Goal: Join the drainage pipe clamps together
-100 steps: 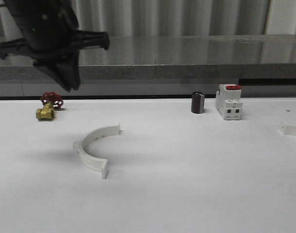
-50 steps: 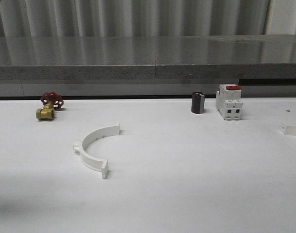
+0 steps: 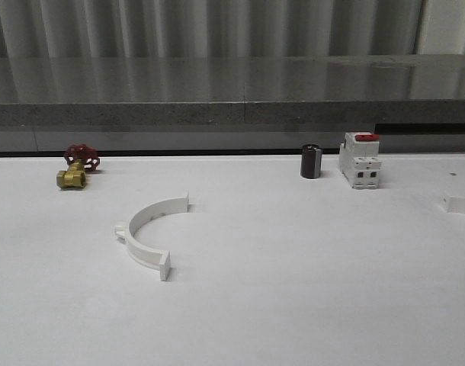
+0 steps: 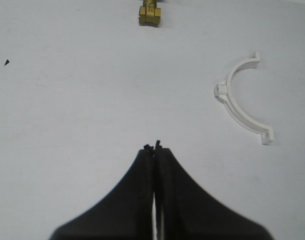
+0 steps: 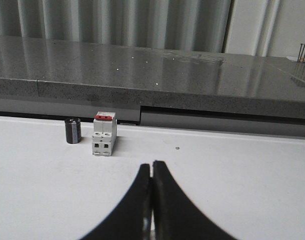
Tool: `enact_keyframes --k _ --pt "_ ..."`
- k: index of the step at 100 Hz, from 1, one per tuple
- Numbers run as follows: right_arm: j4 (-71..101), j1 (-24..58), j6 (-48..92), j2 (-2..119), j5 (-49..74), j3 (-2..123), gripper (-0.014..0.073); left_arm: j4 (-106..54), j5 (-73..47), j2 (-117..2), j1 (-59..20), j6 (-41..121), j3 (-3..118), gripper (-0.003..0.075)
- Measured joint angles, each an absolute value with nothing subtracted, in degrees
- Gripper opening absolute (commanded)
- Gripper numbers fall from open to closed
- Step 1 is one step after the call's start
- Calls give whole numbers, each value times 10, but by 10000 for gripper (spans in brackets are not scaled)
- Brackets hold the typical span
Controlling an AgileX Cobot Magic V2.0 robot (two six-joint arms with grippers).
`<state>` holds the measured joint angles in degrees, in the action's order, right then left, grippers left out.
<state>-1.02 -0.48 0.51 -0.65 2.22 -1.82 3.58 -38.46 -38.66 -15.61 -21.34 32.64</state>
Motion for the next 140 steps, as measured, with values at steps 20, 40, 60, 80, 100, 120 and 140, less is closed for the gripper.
enact_keyframes --k 20,40,60,80,100,120,140 --pt "-10 -5 5 0 144 66 -66 29 -385 -300 -156 -213 285 -20" --pt "-10 -5 5 106 303 188 -66 32 -385 -267 -156 -203 276 -20" --pt "-9 -5 5 263 383 306 3 39 -385 -265 -156 -203 276 -20" --pt "0 -5 5 423 398 397 407 40 -385 -265 -156 -203 276 -20" --pt "0 -5 5 554 397 451 518 40 -385 -265 -156 -203 276 -20" --pt "4 -12 5 676 417 500 518 40 -385 -265 -156 -202 276 -20" --pt "34 -67 0 805 459 561 518 40 -385 -265 -156 -202 276 -20"
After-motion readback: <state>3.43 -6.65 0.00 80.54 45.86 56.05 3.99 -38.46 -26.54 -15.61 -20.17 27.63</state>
